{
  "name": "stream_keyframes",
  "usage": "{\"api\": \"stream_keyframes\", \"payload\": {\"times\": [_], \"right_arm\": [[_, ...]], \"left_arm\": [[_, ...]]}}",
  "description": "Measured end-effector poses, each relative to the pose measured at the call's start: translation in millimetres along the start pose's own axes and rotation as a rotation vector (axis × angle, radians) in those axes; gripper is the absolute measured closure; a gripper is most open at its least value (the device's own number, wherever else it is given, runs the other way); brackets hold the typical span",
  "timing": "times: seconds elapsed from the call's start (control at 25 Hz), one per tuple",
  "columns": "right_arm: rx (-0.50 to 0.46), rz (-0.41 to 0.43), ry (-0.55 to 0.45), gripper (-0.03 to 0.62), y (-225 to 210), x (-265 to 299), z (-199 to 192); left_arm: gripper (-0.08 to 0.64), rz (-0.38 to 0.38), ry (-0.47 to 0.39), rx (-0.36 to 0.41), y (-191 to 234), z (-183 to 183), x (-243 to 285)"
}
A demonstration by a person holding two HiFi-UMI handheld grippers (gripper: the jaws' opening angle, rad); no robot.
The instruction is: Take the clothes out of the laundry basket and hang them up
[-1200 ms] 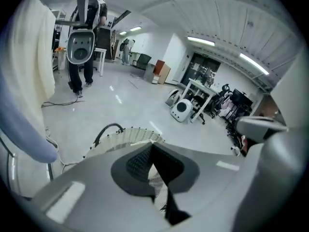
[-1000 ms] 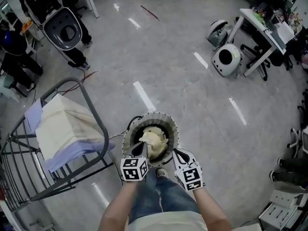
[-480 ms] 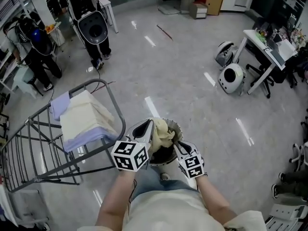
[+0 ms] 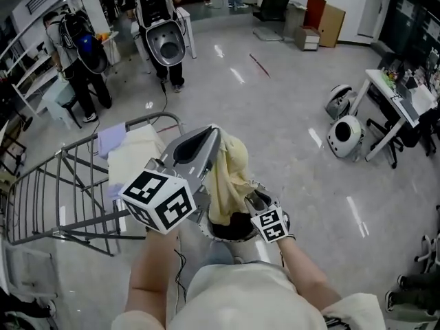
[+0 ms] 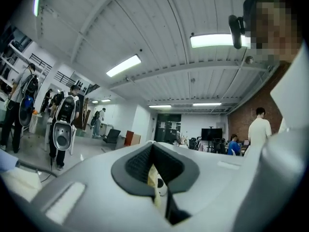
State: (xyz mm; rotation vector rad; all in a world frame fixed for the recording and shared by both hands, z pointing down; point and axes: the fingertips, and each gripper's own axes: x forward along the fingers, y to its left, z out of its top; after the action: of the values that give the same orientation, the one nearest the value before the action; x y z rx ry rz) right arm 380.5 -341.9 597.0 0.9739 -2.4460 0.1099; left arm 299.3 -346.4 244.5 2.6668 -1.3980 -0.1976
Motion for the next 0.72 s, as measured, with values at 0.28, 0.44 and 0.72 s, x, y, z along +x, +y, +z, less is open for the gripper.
{"api": "stream_keyframes", "payload": {"times": [0.28, 0.44, 0.72], "right_arm": [[-0.098, -0.007, -0.021, 0.400, 0, 27, 33], [-0.123, 0.053, -0.017, 0.540, 17, 34, 39], [-0.005, 0.103, -0.101, 0.580, 15, 16, 72]], "left_arm": [[0.549, 0.048, -0.065, 0.081, 0, 46, -33], [0.549, 0.101, -0.057, 0.076, 14, 38, -47], [0.549, 0.319, 0.006, 0.137, 68, 2, -93]]}}
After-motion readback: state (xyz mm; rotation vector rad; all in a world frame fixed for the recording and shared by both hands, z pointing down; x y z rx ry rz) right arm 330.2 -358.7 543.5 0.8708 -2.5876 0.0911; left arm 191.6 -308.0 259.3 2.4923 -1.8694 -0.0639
